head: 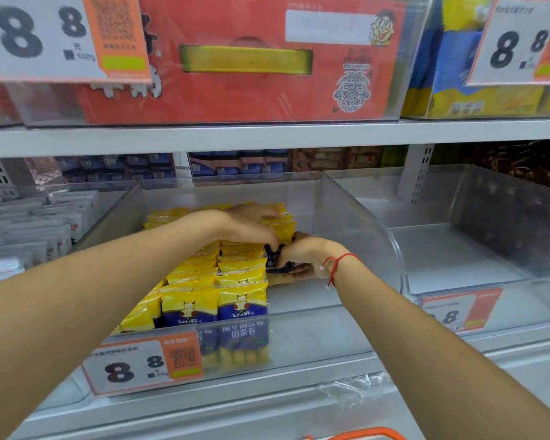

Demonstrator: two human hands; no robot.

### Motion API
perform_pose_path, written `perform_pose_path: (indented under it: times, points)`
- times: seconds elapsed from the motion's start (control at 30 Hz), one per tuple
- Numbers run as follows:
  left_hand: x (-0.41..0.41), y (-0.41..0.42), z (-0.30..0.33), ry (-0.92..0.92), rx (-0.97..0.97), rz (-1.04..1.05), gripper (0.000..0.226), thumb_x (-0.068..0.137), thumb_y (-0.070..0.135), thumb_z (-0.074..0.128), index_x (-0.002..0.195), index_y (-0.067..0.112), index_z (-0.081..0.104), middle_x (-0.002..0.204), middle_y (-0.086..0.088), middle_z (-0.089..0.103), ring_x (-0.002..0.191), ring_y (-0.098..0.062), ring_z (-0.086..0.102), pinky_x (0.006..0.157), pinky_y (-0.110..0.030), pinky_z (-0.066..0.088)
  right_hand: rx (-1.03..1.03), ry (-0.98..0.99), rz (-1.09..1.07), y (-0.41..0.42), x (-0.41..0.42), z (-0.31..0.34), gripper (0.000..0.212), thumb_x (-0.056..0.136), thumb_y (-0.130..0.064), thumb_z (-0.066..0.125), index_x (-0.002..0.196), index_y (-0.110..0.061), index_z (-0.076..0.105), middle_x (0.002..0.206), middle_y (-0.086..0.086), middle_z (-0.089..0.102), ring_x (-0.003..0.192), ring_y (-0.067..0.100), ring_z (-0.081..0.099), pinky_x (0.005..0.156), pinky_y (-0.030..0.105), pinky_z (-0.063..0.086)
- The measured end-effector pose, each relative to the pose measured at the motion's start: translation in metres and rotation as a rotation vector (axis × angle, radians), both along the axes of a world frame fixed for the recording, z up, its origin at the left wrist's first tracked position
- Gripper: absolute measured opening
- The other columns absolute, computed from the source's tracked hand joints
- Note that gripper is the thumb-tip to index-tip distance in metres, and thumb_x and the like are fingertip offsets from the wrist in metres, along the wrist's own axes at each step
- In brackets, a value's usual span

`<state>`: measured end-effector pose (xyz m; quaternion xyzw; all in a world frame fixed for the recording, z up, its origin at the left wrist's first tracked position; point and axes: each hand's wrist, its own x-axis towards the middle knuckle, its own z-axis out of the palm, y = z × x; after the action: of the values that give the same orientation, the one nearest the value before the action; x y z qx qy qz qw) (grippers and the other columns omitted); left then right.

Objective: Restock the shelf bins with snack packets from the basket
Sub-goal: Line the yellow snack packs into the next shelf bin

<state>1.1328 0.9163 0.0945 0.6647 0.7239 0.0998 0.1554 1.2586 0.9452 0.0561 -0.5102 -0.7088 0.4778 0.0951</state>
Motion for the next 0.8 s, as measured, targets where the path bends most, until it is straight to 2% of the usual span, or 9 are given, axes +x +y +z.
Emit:
perform_pose_path:
  times: [0.07,0.13,0.2,0.33,0.37,0.43,0.53,0.7,0.8]
  points:
    - [-0.001,0.0,-0.002,0.045,0.015,-0.014,0.063,0.089,0.021,0.064,0.145,0.024,0.037,0.15,-0.002,0.038,0.137,-0.021,0.035,0.107,-0.029,0.03,-0.043,0.068,0.012,0.003,0.0,-0.001,0.017,0.091,0.006,0.051,0.086,-0.01,0.052,0.124,0.019,0.056,0.12,0.032,0.055,0.099,0.04,0.047]
    - [-0.002,0.0,-0.005,0.091,0.028,-0.002,0.064,0.086,0.025,0.067,0.144,0.027,0.04,0.147,-0.001,0.042,0.134,-0.021,0.04,0.104,-0.029,0.034,0.007,0.036,0.019,0.003,0.0,-0.001,0.017,0.089,0.006,0.055,0.097,-0.009,0.053,0.112,0.016,0.059,0.112,0.031,0.059,0.098,0.041,0.049]
    - [-0.002,0.004,-0.009,0.126,0.044,0.013,0.064,0.084,0.03,0.069,0.142,0.032,0.041,0.146,0.001,0.043,0.131,-0.021,0.042,0.101,-0.03,0.037,0.089,-0.046,0.055,0.008,0.001,-0.004,0.022,0.087,-0.003,0.063,0.105,-0.011,0.052,0.094,0.007,0.06,0.097,0.024,0.06,0.093,0.032,0.051]
    - [-0.001,0.004,-0.007,0.205,0.064,0.043,0.065,0.081,0.038,0.069,0.139,0.037,0.038,0.147,0.006,0.039,0.132,-0.021,0.038,0.103,-0.036,0.04,0.128,-0.076,0.072,0.015,0.001,-0.004,0.032,0.082,-0.007,0.071,0.111,-0.012,0.058,0.088,0.007,0.053,0.063,0.014,0.045,0.058,0.023,0.041]
    - [-0.001,0.005,-0.008,0.208,0.067,0.05,0.064,0.081,0.038,0.068,0.138,0.038,0.038,0.146,0.006,0.039,0.132,-0.021,0.038,0.103,-0.038,0.041,0.097,-0.054,0.05,0.015,0.0,-0.004,0.026,0.081,-0.005,0.072,0.103,-0.011,0.059,0.088,0.009,0.055,0.061,0.015,0.046,0.058,0.024,0.042]
    - [0.001,0.005,-0.009,0.217,0.078,0.057,0.063,0.081,0.036,0.067,0.138,0.037,0.039,0.146,0.007,0.041,0.132,-0.02,0.039,0.103,-0.038,0.041,0.063,-0.037,0.018,0.018,-0.003,-0.007,0.016,0.08,-0.002,0.071,0.08,-0.01,0.057,0.09,0.013,0.059,0.072,0.019,0.055,0.076,0.028,0.052]
    - [0.004,0.005,-0.011,0.225,0.131,0.074,0.062,0.08,0.031,0.067,0.137,0.035,0.042,0.144,0.007,0.043,0.13,-0.02,0.042,0.1,-0.035,0.043,-0.005,-0.028,-0.01,0.018,-0.005,-0.008,0.022,0.086,-0.001,0.064,0.068,-0.009,0.053,0.081,0.011,0.062,0.087,0.021,0.059,0.099,0.034,0.048]
    - [0.004,0.005,-0.014,0.162,0.135,0.102,0.06,0.077,0.028,0.071,0.132,0.031,0.045,0.139,0.006,0.047,0.121,-0.02,0.048,0.095,-0.034,0.046,-0.112,0.118,-0.114,0.017,-0.002,-0.005,0.024,0.092,0.003,0.049,0.07,-0.004,0.049,0.07,0.011,0.055,0.06,0.015,0.055,0.089,0.029,0.051]
    - [0.005,0.001,-0.015,0.198,0.216,0.091,0.037,0.079,0.027,0.072,0.109,0.029,0.049,0.13,0.003,0.048,0.118,-0.021,0.044,0.09,-0.032,0.042,-0.143,0.151,-0.131,0.016,-0.004,-0.004,0.023,0.093,0.004,0.048,0.071,-0.003,0.048,0.071,0.011,0.055,0.062,0.016,0.055,0.094,0.029,0.048]
